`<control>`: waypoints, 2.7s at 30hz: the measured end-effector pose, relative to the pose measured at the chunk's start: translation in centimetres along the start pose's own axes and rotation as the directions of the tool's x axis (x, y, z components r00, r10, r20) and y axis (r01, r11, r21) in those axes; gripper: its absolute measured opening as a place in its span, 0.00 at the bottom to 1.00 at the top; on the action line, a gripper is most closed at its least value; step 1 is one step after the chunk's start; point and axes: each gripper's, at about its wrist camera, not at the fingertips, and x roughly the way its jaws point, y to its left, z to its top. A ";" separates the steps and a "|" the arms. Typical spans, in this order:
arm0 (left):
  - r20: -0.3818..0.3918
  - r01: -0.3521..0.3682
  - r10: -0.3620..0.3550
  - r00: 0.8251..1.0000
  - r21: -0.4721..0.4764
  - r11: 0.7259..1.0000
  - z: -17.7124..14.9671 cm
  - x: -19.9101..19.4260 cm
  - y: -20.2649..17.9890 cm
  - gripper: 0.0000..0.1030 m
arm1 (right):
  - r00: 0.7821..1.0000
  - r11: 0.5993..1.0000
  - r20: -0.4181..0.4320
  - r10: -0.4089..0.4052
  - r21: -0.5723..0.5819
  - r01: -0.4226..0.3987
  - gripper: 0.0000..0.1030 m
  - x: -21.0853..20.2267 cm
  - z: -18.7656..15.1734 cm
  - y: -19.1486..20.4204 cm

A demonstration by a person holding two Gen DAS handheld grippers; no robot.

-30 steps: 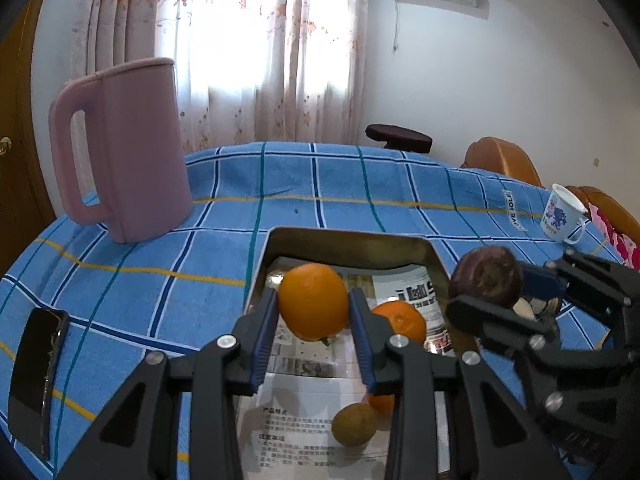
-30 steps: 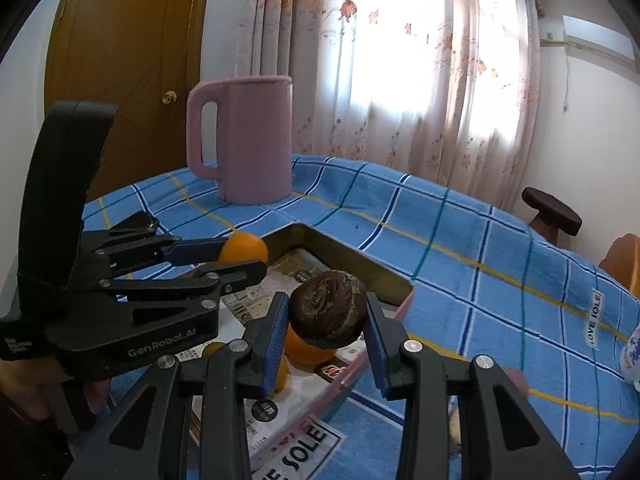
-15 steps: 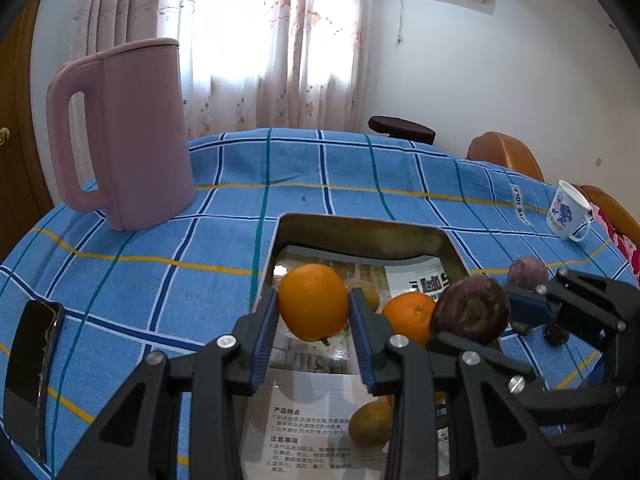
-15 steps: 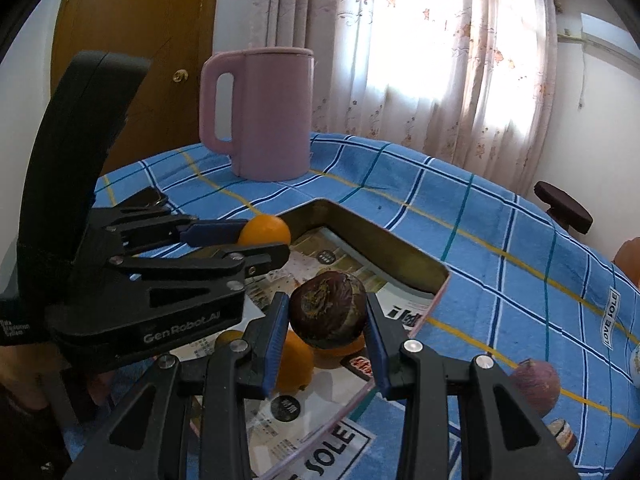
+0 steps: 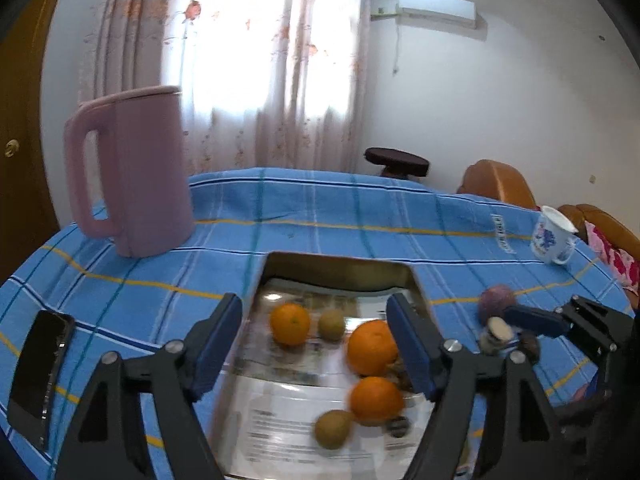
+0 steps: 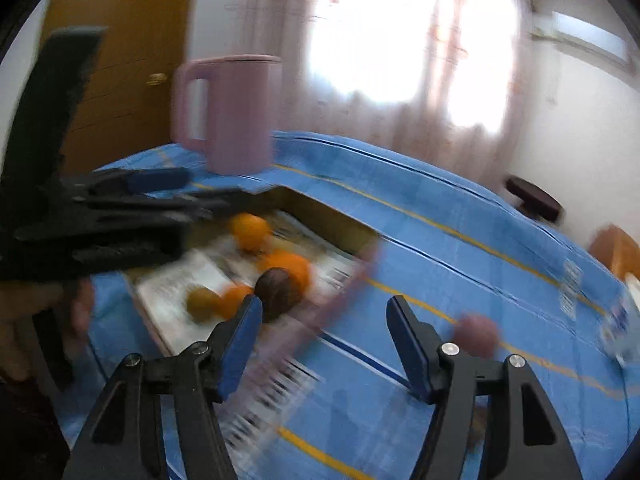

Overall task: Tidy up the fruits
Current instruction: 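Open both tools to drop the orange and dark brown fruit into the tin box, then grasp another dark brown round fruit with the right tool while the left tool grasps a beige round slice, then carry the dark brown fruit and beige slice over the tin box with both tools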

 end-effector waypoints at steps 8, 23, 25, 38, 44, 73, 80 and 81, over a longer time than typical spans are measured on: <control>-0.030 0.095 -0.093 0.995 0.095 0.991 -1.2 0.3 -6.1 0.78 | 0.985 0.968 -0.117 -0.124 0.205 0.146 0.64 -1.4 -4.3 -6.9; -0.093 0.133 -0.119 0.989 0.162 0.978 -2.0 2.0 -10.3 0.78 | 0.972 0.953 -0.232 0.023 0.299 0.049 0.43 2.0 -5.0 -8.9; -0.097 0.138 -0.123 0.988 0.170 0.976 -2.1 2.1 -10.7 0.78 | 0.972 0.954 -0.232 0.023 0.297 0.048 0.40 2.1 -4.8 -8.9; -0.160 0.201 -0.167 0.973 0.226 0.953 -2.0 3.4 -14.6 0.77 | 0.969 0.925 -0.145 -0.199 0.298 0.235 0.39 -1.9 -5.6 -12.2; -0.207 0.214 -0.159 0.965 0.276 0.937 -2.1 4.7 -16.7 0.76 | 0.972 0.916 -0.152 -0.180 0.334 0.222 0.39 -1.9 -6.0 -13.4; -0.251 0.284 -0.234 0.939 0.187 0.940 -2.0 6.3 -16.2 0.34 | 0.990 0.934 -0.075 -0.119 0.330 0.138 0.39 -2.8 -5.9 -12.9; -0.178 0.272 -0.236 0.955 0.217 0.938 -1.8 5.0 -16.4 0.34 | 0.992 0.937 -0.037 -0.124 0.326 0.130 0.39 -3.5 -5.9 -12.7; -0.173 0.272 -0.237 0.956 0.220 0.937 -1.8 4.8 -16.4 0.34 | 0.992 0.937 -0.033 -0.126 0.326 0.130 0.39 -3.5 -5.9 -12.7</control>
